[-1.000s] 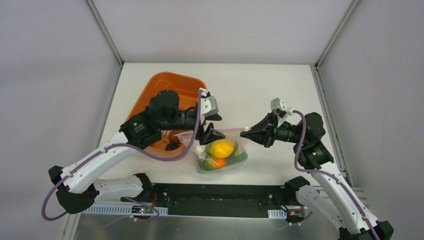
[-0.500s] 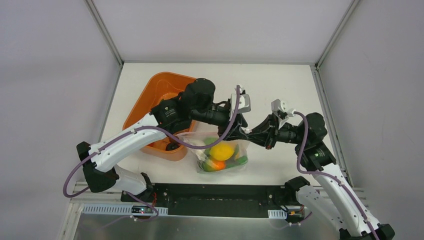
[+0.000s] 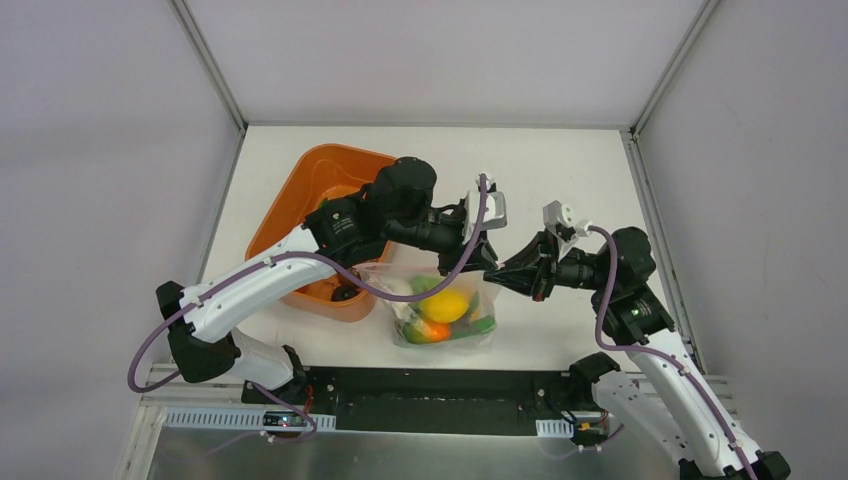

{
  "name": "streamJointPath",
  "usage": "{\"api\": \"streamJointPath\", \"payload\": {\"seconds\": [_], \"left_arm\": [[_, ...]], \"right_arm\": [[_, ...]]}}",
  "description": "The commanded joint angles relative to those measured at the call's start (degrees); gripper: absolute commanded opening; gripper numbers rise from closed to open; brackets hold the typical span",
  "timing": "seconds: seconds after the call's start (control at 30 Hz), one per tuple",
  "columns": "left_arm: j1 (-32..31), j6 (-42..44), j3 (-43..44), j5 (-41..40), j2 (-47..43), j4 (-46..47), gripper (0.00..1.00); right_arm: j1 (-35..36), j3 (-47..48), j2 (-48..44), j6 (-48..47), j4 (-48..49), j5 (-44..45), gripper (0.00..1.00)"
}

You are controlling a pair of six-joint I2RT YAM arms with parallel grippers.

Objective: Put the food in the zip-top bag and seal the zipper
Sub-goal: Zip the zipper food storage bag at the center of the board.

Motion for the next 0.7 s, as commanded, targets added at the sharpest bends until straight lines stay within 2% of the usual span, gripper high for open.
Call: {"api": "streamJointPath", "payload": {"seconds": [0.0, 0.13, 0.27, 0.37, 0.6, 0.67], "left_arm": [[-0.48, 0.97, 2.6, 0.69, 0.5, -1.24, 0.17], [-0.59, 1.1, 2.66, 1.03, 0.88, -1.34, 0.24], [-0.62, 1.01, 3.03, 0.98, 1.54, -1.39, 0.23], [-0.59, 0.73, 3.1, 1.0, 1.76, -0.82, 0.2], [-0.59, 0.4, 2.51, 0.38, 1.19, -0.28, 0.02], [-0.64, 0.95, 1.79, -0.61, 0.54, -0.75, 0.0]], "right_arm": [[-0.19, 2.61, -0.78, -1.28, 1.96, -0.98, 0.0], [-0.19, 2.78, -0.5, -1.2, 1.96, -1.0, 0.0], [-0.17, 2.79, -0.53, -1.03, 2.02, -1.11, 0.0], [-0.15, 2.79, -0.67, -1.03, 1.96, -1.1, 0.0], [-0.19, 2.53, -0.62, -1.68, 0.95, -0.05, 0.0], [-0.19, 2.45, -0.74, -2.39, 0.25, 0.86, 0.0]]}}
